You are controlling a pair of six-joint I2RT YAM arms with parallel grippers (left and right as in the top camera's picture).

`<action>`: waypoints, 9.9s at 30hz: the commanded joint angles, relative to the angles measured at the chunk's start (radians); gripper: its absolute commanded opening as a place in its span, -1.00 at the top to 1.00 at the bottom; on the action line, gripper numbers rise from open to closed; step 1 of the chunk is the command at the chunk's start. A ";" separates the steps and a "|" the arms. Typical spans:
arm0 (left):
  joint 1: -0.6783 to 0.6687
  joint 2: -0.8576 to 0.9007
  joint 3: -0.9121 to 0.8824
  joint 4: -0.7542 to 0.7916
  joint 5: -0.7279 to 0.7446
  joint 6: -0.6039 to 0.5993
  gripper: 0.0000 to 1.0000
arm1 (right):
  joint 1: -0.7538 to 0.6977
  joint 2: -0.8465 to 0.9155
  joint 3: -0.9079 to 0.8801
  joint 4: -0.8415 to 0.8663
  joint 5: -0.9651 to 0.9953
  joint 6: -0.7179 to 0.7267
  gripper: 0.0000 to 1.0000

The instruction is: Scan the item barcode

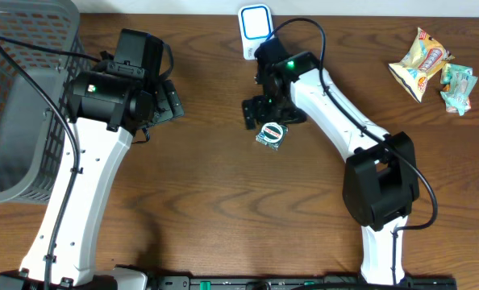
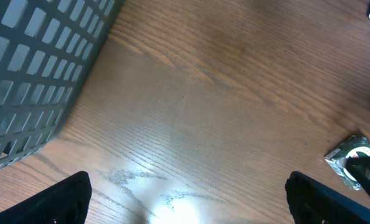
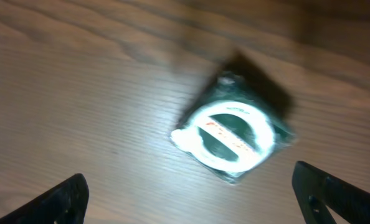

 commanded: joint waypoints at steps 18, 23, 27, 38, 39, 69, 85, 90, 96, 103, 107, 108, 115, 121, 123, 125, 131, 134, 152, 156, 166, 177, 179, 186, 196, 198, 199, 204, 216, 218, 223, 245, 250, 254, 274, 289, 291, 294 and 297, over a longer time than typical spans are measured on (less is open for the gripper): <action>0.003 0.003 0.008 -0.003 -0.013 0.010 -0.96 | 0.021 -0.003 -0.287 0.265 0.196 0.580 -0.95; 0.003 0.003 0.008 -0.003 -0.013 0.010 -0.96 | 0.019 -0.003 -0.313 0.276 0.216 0.584 -0.58; 0.003 0.003 0.008 -0.003 -0.013 0.010 -0.95 | 0.016 -0.003 -0.313 0.272 0.163 0.579 -0.34; 0.003 0.003 0.008 -0.003 -0.013 0.010 -0.96 | -0.100 -0.006 -0.296 0.216 -0.405 0.483 -0.12; 0.003 0.003 0.008 -0.003 -0.013 0.010 -0.96 | -0.121 -0.006 -0.296 0.209 -0.474 0.461 -0.12; 0.003 0.003 0.008 -0.003 -0.013 0.010 -0.96 | -0.333 -0.006 -0.296 0.142 -1.379 0.298 -0.13; 0.003 0.003 0.008 -0.003 -0.013 0.010 -0.96 | -0.262 -0.006 -0.296 0.302 -0.768 0.454 0.07; 0.003 0.003 0.008 -0.003 -0.013 0.010 -0.95 | -0.245 -0.006 -0.295 0.586 -0.692 0.565 -0.15; 0.003 0.003 0.008 -0.003 -0.013 0.010 -0.96 | -0.221 -0.006 -0.251 0.732 -0.506 0.605 -0.01; 0.003 0.003 0.008 -0.003 -0.013 0.010 -0.96 | -0.166 -0.006 -0.045 0.704 -0.174 0.531 -0.01; 0.003 0.003 0.008 -0.003 -0.013 0.010 -0.96 | -0.150 0.023 0.103 0.682 0.005 0.432 -0.03; 0.003 0.003 0.008 -0.003 -0.013 0.010 -0.95 | -0.147 0.035 0.127 0.693 0.037 0.402 -0.04; 0.003 0.003 0.008 -0.003 -0.013 0.010 -0.96 | -0.111 0.181 0.201 0.942 0.243 0.225 -0.08; 0.003 0.003 0.008 -0.003 -0.013 0.010 -0.96 | -0.083 0.237 0.201 1.069 0.348 0.222 -0.11; 0.003 0.003 0.008 -0.003 -0.013 0.010 -0.95 | -0.075 0.251 0.201 1.116 0.351 0.180 -0.13; 0.003 0.003 0.008 -0.003 -0.013 0.010 -0.96 | -0.068 0.262 0.201 1.151 0.351 0.122 -0.15; 0.003 0.003 0.008 -0.003 -0.013 0.010 -0.95 | -0.058 0.264 0.201 1.141 0.416 0.073 -0.16; 0.003 0.003 0.008 -0.003 -0.013 0.010 -0.95 | -0.071 0.250 0.202 1.131 0.439 0.065 -0.16; 0.003 0.003 0.008 -0.003 -0.013 0.010 -0.96 | -0.543 -0.048 0.202 0.457 0.422 0.048 -0.27; 0.003 0.003 0.008 -0.003 -0.013 0.010 -0.95 | -0.620 -0.046 0.201 0.364 0.187 0.037 -0.37; 0.003 0.003 0.008 -0.003 -0.013 0.010 -0.95 | -0.486 0.026 0.200 0.441 0.010 0.037 -0.88; 0.003 0.003 0.008 -0.003 -0.013 0.010 -0.96 | -0.275 0.216 0.200 0.673 0.388 0.113 -0.99; 0.003 0.003 0.008 -0.003 -0.013 0.010 -0.96 | -0.265 0.246 0.200 0.692 0.415 0.146 -0.99; 0.003 0.003 0.008 -0.003 -0.013 0.010 -0.96 | -0.269 0.333 0.200 0.771 0.406 0.166 -0.98; 0.003 0.003 0.008 -0.003 -0.013 0.010 -0.96 | -0.283 0.398 0.200 0.805 0.407 0.205 -0.71; 0.003 0.003 0.008 -0.003 -0.013 0.010 -0.96 | -0.289 0.406 0.200 0.805 0.405 0.206 -0.68; 0.003 0.003 0.008 -0.003 -0.013 0.010 -0.96 | -0.291 0.411 0.200 0.805 0.403 0.206 -0.68; 0.003 0.003 0.008 -0.003 -0.013 0.010 -0.96 | -0.306 0.429 0.200 0.794 0.402 0.206 -0.54; 0.003 0.003 0.008 -0.003 -0.013 0.010 -0.96 | -0.312 0.420 0.200 0.719 0.386 0.105 -0.16; 0.003 0.003 0.008 -0.003 -0.013 0.010 -0.96 | -0.314 0.404 0.200 0.689 0.386 0.076 -0.07; 0.003 0.003 0.008 -0.003 -0.013 0.010 -0.96 | -0.323 0.334 0.200 0.591 0.386 0.055 -0.02; 0.003 0.003 0.008 -0.003 -0.013 0.010 -0.95 | -0.625 -0.108 0.200 0.258 0.378 0.022 -0.02; 0.003 0.003 0.008 -0.003 -0.013 0.010 -0.95 | -0.749 -0.092 0.199 0.196 0.377 0.022 -0.05; 0.003 0.003 0.008 -0.003 -0.013 0.010 -0.96 | -0.818 -0.063 0.190 0.165 0.372 0.022 -0.16; 0.003 0.003 0.008 -0.003 -0.013 0.010 -0.95 | -0.845 -0.140 0.177 0.008 0.097 0.061 -0.98; 0.003 0.003 0.008 -0.003 -0.013 0.010 -0.96 | -0.757 -0.672 0.019 -0.183 0.063 0.130 -0.99; 0.003 0.003 0.008 -0.003 -0.013 0.010 -0.96 | -0.714 -0.790 -0.090 -0.126 0.063 0.119 -0.99; 0.003 0.003 0.008 -0.003 -0.013 0.010 -0.96 | -0.649 -0.951 -0.241 -0.055 0.066 0.043 -0.99; 0.003 0.003 0.008 -0.003 -0.013 0.010 -0.96 | -0.610 -1.084 -0.360 -0.038 0.065 0.026 -0.98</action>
